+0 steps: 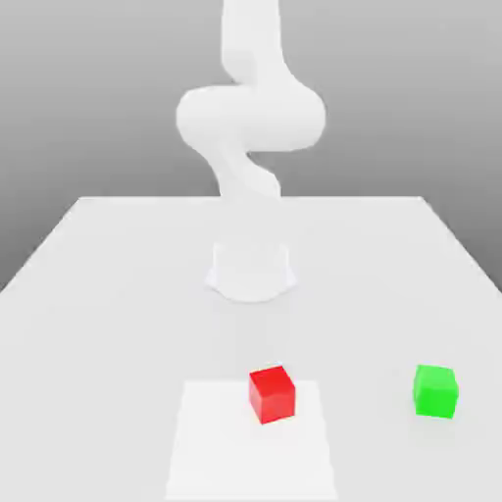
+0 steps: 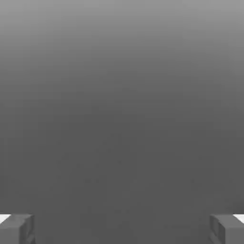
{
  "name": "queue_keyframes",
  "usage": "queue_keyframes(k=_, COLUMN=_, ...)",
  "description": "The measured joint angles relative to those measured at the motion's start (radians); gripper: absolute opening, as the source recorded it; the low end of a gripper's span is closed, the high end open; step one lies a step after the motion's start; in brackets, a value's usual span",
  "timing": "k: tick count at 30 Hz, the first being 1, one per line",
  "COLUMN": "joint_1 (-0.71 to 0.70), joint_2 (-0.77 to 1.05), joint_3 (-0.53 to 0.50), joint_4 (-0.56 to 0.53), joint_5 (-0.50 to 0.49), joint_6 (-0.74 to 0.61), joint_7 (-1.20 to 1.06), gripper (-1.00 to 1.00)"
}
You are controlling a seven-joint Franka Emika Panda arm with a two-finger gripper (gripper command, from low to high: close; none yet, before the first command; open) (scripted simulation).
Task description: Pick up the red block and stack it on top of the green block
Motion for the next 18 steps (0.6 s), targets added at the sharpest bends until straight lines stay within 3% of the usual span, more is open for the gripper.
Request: queue_keyframes(k=18, joint_1=0.100, joint_2=0.672, joint_3=-0.027, joint_4=-0.484, joint_5=-0.004, joint_6=0.460, joint_7=-0.238, gripper=0.00)
